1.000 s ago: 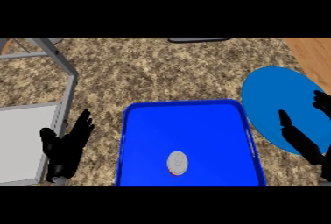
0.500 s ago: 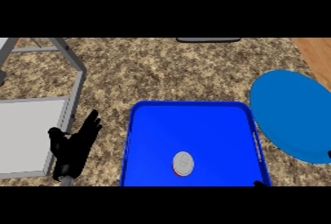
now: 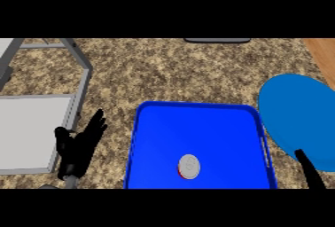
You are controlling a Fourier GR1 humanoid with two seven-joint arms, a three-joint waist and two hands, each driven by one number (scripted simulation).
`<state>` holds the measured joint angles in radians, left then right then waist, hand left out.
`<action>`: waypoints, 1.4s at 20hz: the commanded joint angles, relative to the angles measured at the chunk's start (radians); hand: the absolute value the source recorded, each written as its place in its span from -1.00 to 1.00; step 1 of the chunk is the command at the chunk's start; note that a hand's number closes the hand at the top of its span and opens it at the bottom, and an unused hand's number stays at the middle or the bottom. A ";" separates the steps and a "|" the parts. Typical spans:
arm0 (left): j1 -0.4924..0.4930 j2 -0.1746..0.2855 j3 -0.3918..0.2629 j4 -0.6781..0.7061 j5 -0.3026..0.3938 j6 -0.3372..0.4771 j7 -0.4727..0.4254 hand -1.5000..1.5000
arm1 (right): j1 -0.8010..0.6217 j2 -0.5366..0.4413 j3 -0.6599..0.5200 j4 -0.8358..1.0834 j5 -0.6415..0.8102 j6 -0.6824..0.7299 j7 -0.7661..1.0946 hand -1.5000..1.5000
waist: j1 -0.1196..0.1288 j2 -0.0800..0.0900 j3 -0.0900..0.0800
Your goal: Pick the can from the tray and place it in the plate
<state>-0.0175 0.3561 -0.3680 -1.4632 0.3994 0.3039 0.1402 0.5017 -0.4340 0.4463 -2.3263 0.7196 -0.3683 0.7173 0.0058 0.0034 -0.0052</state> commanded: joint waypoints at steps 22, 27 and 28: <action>-0.045 -0.070 0.042 0.080 -0.054 -0.035 0.016 0.00 | -0.497 0.432 0.398 0.322 0.425 0.285 0.644 -1.00 | -0.006 -0.003 0.004; 0.027 -0.031 0.051 -0.017 -0.041 -0.048 0.050 0.00 | -0.512 0.432 0.388 0.437 0.459 0.264 0.656 -1.00 | 0.005 -0.005 0.005; 0.009 -0.068 0.054 0.071 -0.037 -0.072 -0.004 0.00 | -0.509 0.432 0.344 0.401 0.434 0.321 0.650 -1.00 | -0.005 -0.003 0.004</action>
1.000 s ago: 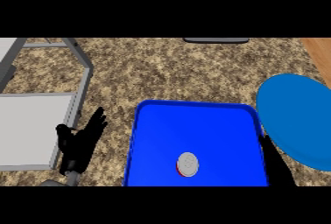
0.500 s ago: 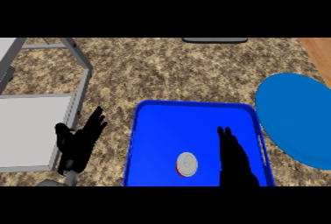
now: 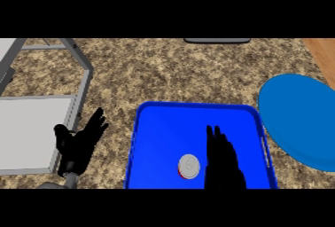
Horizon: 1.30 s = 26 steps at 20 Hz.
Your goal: Pick the can from the tray and place it in the plate
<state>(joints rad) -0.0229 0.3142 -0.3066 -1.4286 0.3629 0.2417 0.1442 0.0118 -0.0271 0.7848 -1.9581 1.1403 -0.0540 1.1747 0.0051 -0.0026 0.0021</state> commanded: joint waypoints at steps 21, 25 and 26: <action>0.079 0.004 0.069 -0.029 -0.033 -0.067 0.001 0.00 | -0.155 0.027 -0.003 0.321 -0.100 0.012 0.135 1.00 | 0.004 0.002 -0.002; 0.034 -0.036 0.080 0.009 -0.048 -0.068 0.013 0.00 | -0.130 0.026 -0.039 0.312 -0.079 0.019 0.074 1.00 | -0.004 0.002 -0.002; 0.017 -0.054 0.066 0.008 -0.067 -0.056 0.025 0.00 | -0.128 0.026 0.025 0.321 -0.050 -0.005 0.113 1.00 | -0.004 0.002 -0.002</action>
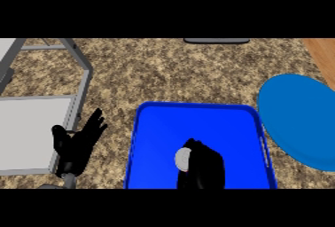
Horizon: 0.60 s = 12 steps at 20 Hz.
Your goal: Pick the can from the tray and place it in the plate
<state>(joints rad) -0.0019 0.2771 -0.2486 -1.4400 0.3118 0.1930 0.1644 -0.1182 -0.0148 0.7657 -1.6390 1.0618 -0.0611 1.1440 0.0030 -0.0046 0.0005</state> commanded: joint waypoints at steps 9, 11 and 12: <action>0.026 -0.025 0.035 0.009 -0.028 -0.019 0.008 0.00 | 0.100 -0.011 0.112 -0.072 0.227 -0.139 -0.103 1.00 | -0.003 0.003 0.000; -0.008 -0.036 0.026 0.012 -0.025 -0.021 0.025 0.00 | 0.130 -0.011 0.213 -0.112 0.266 -0.161 -0.139 1.00 | -0.005 0.002 0.000; -0.001 -0.017 0.024 -0.006 -0.040 -0.007 0.052 0.00 | 0.116 -0.094 0.151 -0.197 0.251 -0.186 -0.198 1.00 | -0.007 0.002 0.000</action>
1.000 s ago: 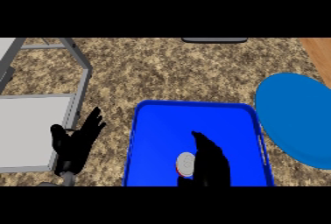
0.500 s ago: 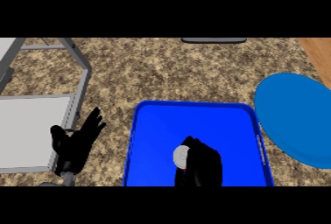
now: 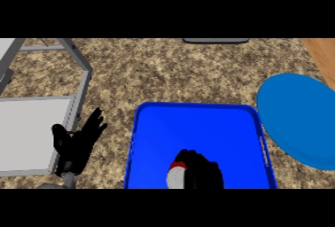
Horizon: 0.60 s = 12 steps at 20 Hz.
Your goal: Pick the can from the tray and place it in the plate
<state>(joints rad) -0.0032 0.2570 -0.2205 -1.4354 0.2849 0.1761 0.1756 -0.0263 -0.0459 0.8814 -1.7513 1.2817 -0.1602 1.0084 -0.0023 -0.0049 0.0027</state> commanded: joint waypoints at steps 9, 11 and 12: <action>0.031 -0.025 -0.019 -0.033 -0.041 0.025 0.019 0.00 | 0.051 -0.028 -0.044 -0.214 0.240 -0.264 0.015 1.00 | -0.005 0.001 -0.002; 0.036 -0.010 0.012 0.015 -0.019 -0.010 -0.011 0.00 | 0.065 -0.036 -0.102 -0.292 0.194 -0.282 0.008 1.00 | -0.007 0.003 -0.002; 0.047 0.006 0.026 -0.011 -0.001 -0.019 0.011 0.00 | 0.135 -0.043 -0.077 -0.304 0.241 -0.337 0.033 1.00 | -0.010 0.000 -0.002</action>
<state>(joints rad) 0.0123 0.2443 -0.2075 -1.4438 0.2687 0.1756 0.1649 0.0281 -0.0793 0.8278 -1.9751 1.4947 -0.3668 0.9919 -0.0110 -0.0061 0.0028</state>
